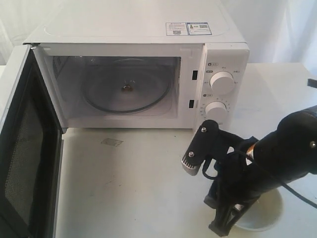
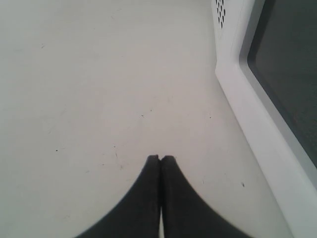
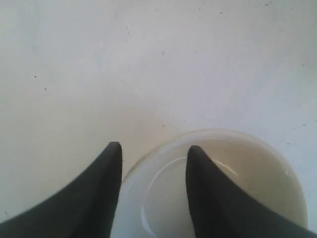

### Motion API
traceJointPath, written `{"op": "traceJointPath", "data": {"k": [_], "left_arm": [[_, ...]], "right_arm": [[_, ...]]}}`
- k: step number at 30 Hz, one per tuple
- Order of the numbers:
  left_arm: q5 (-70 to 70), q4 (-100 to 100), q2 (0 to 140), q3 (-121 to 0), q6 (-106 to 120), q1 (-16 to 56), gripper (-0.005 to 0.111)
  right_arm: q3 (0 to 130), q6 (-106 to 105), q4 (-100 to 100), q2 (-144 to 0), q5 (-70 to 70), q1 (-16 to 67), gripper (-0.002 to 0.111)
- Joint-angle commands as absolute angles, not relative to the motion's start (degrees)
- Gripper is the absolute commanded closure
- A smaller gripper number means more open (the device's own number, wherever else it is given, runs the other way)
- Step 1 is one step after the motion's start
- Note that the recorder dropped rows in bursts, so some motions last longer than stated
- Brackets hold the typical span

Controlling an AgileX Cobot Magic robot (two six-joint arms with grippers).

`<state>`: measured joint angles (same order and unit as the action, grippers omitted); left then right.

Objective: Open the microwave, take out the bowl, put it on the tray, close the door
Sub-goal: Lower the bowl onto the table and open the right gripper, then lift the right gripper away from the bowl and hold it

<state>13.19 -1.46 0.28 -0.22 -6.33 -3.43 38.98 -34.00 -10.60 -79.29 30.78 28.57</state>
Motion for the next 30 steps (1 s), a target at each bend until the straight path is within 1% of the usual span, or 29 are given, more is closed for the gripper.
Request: {"op": "traceJointPath", "data": {"k": [1,4,9,13,15,20,23,25,30], "left_arm": [[13.29,-1.73,0.00,0.00,-6.18,-3.29,0.107],[13.29,-1.73,0.00,0.00,-6.18,-3.29,0.107],[13.29,-1.73,0.00,0.00,-6.18,-3.29,0.107],[13.29,-1.73,0.00,0.00,-6.18,-3.29,0.107],[13.29,-1.73,0.00,0.00,-6.18,-3.29,0.107],[13.29,-1.73,0.00,0.00,-6.18,-3.29,0.107],[13.29,-1.73,0.00,0.00,-6.18,-3.29,0.107],[13.29,-1.73,0.00,0.00,-6.18,-3.29,0.107],[13.29,-1.73,0.00,0.00,-6.18,-3.29,0.107]], "right_arm": [[40.69,-34.68,-10.90,-75.01,32.77,28.66,0.068],[42.70,-33.98,-10.90,-70.43,33.87,28.66,0.069],[46.85,-26.41,-12.66,-61.73,34.40,28.66,0.069],[48.59,-18.66,-20.70,-55.64,34.40,28.66,0.070],[48.59,-17.93,-27.96,-53.32,35.44,28.66,0.074],[46.18,-30.00,-39.05,-50.53,39.09,28.66,0.096],[41.73,-39.80,-48.73,-49.76,39.09,28.66,0.105],[38.39,-46.71,-56.08,-49.39,38.72,28.66,0.108],[30.04,-60.83,-70.56,-49.39,34.46,28.66,0.108]]}}
